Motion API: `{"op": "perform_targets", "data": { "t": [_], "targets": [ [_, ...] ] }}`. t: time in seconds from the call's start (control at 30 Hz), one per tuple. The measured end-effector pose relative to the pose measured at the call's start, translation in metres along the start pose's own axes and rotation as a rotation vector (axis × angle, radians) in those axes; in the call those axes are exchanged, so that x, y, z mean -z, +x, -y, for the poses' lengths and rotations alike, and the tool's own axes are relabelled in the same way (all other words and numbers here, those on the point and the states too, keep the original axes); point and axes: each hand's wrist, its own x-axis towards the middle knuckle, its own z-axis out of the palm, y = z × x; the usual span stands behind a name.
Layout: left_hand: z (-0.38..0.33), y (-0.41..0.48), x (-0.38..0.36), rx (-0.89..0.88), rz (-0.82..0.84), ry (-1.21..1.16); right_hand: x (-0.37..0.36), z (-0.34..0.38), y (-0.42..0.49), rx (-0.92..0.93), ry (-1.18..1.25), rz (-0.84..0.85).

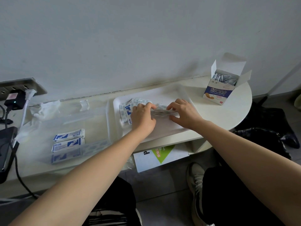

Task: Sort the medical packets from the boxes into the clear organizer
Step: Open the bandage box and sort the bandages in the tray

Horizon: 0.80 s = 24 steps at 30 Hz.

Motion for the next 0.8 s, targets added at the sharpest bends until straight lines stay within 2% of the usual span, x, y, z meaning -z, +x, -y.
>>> {"op": "perform_targets", "data": {
  "t": [0.2, 0.43, 0.6, 0.8],
  "targets": [
    [0.002, 0.001, 0.002, 0.045, 0.031, -0.05, 0.004, 0.001, 0.004, -0.168, 0.119, 0.044],
    [-0.001, 0.007, 0.004, 0.029, -0.002, -0.085, 0.009, 0.005, 0.007, -0.159, 0.167, 0.058],
    [-0.003, 0.008, 0.002, 0.024, 0.023, -0.084, 0.011, 0.014, 0.004, -0.1, 0.208, 0.141],
    [0.001, 0.009, 0.003, 0.04, 0.012, -0.114, 0.013, 0.017, 0.002, -0.13, 0.269, 0.144]
  ]
}}
